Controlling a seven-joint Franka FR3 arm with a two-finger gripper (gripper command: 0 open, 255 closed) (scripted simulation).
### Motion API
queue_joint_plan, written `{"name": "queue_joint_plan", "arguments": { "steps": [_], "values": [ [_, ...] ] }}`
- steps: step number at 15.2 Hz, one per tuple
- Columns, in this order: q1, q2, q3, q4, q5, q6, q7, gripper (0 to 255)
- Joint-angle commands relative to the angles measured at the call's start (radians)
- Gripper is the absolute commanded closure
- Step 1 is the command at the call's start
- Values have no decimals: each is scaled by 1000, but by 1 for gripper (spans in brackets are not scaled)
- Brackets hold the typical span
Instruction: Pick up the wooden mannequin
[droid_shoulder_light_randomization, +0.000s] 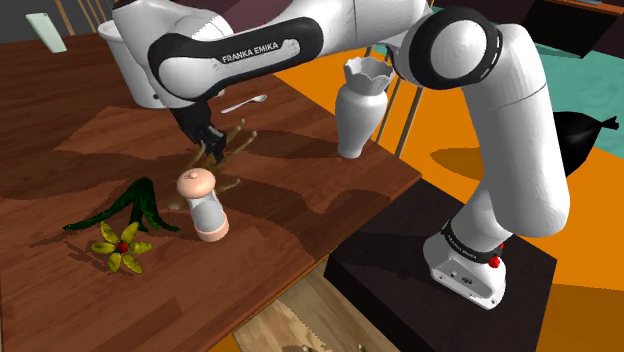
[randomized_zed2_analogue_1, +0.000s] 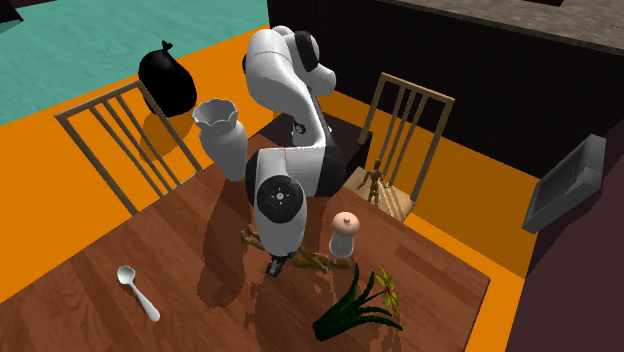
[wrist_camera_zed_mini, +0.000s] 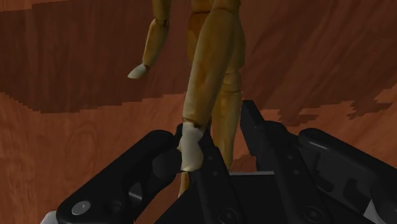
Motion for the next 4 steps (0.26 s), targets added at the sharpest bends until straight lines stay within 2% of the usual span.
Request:
{"name": "queue_joint_plan", "arguments": {
  "steps": [1,4],
  "values": [
    [2,-8,3,13,4,-20,-3,255],
    [4,-11,3,25,5,-33,-5,255]
  ]
}}
